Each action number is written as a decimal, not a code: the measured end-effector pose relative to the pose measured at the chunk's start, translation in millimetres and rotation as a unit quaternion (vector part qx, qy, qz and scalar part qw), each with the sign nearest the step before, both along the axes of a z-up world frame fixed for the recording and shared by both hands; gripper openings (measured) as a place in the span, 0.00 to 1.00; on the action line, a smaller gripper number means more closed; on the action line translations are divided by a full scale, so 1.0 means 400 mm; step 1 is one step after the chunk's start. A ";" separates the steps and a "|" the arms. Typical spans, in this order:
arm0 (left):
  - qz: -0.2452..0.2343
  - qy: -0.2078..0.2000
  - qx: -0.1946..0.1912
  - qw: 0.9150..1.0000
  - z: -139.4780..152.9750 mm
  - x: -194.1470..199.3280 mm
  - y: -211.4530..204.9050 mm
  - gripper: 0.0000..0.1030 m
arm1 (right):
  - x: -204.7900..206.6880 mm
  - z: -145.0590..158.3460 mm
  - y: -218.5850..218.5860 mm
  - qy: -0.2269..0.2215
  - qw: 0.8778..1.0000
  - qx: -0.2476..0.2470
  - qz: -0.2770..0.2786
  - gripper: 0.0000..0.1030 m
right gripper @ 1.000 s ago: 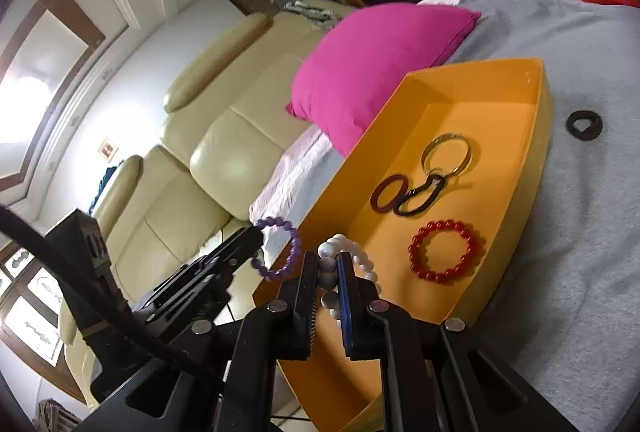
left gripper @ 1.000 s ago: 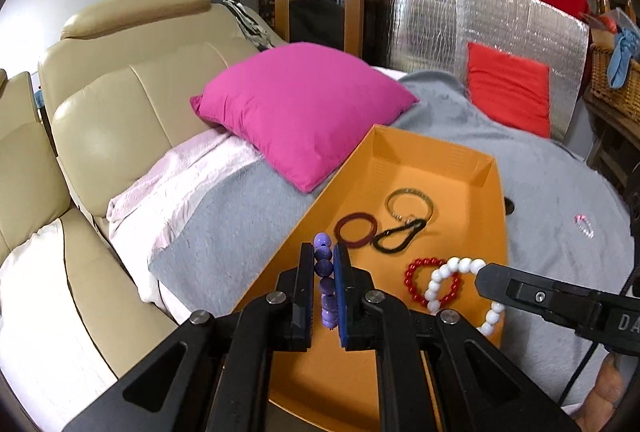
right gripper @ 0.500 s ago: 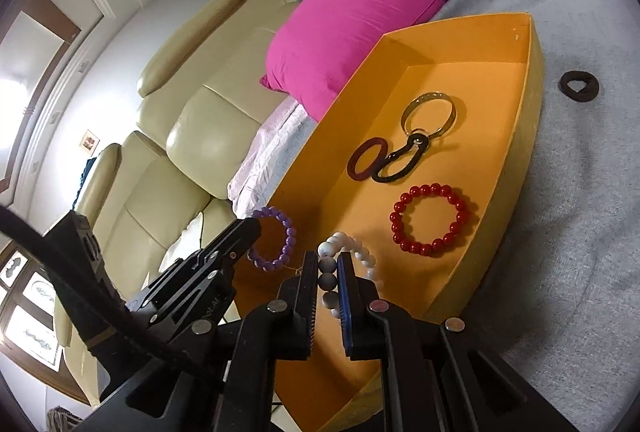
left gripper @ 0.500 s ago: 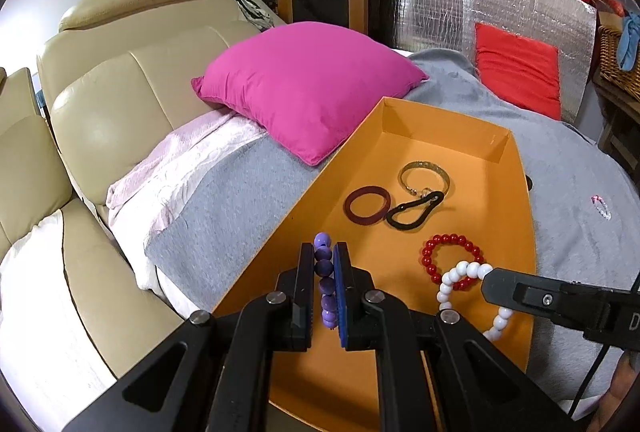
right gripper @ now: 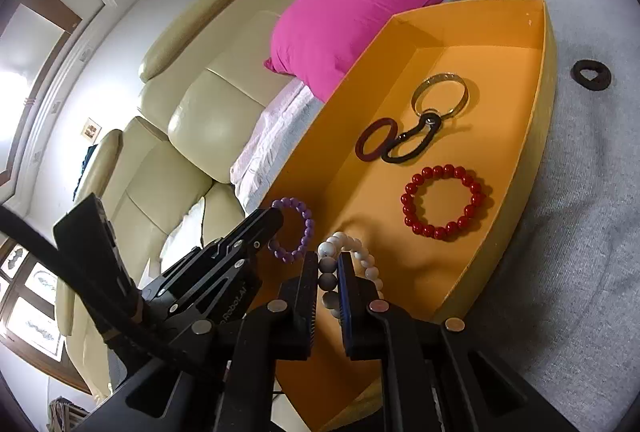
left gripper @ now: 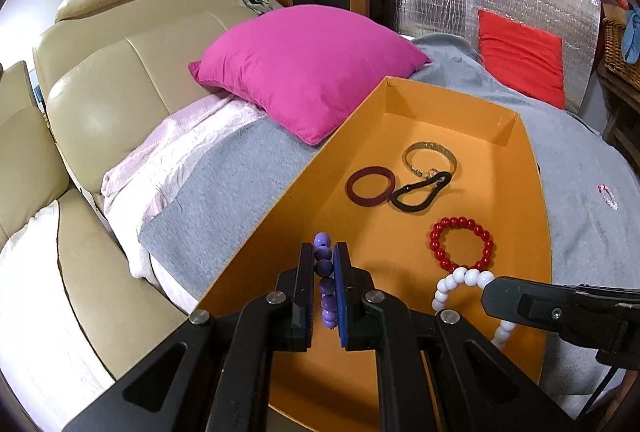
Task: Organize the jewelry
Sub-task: 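Open both tools to drop the bracelets into the box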
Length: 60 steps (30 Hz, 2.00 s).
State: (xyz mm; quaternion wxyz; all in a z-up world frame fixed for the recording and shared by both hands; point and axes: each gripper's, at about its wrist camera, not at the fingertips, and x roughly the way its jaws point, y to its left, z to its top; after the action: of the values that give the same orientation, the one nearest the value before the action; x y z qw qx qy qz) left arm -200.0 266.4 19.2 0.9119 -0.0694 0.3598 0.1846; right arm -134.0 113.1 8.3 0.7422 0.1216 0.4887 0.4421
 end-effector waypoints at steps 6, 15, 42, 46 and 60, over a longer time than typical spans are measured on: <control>0.001 0.012 -0.003 1.000 -0.020 0.006 0.000 0.09 | 0.005 -0.015 -0.001 0.007 1.000 -0.014 -0.001 0.11; 0.003 0.027 -0.004 1.000 -0.044 0.012 0.000 0.09 | 0.010 -0.021 -0.006 0.008 1.000 -0.024 -0.009 0.12; 0.003 -0.006 -0.028 1.000 0.003 -0.005 0.053 0.50 | 0.058 0.015 -0.101 0.004 0.997 0.013 -0.080 0.13; 0.020 -0.039 -0.059 0.997 0.051 -0.027 0.103 0.50 | 0.068 0.028 -0.128 0.001 0.996 0.019 -0.093 0.13; -0.036 -0.041 -0.033 0.998 0.119 0.008 -0.047 0.64 | 0.112 0.053 -0.254 0.030 0.986 0.051 -0.156 0.31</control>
State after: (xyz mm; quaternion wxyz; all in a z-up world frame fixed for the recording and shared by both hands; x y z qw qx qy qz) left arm -196.8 247.6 66.8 0.9293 -0.0942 0.3301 0.1360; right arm -89.1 11.5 29.4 0.7800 0.2471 0.4629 0.3410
